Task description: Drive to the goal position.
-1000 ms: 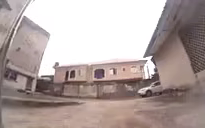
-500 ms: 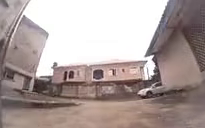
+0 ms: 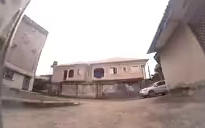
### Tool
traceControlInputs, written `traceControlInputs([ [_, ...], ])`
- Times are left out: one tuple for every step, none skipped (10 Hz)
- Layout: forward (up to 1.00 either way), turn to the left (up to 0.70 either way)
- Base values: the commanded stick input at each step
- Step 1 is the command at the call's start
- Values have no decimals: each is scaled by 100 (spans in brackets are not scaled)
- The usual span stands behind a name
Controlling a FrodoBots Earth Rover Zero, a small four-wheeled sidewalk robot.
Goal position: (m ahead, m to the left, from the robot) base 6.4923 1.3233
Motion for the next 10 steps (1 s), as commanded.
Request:
traceControlInputs([
  [84, 3],
  [84, 3],
  [84, 3],
  [84, 3],
  [84, 3],
  [84, 3],
  [84, 3],
  [84, 3],
  [84, 3],
  [84, 3],
])
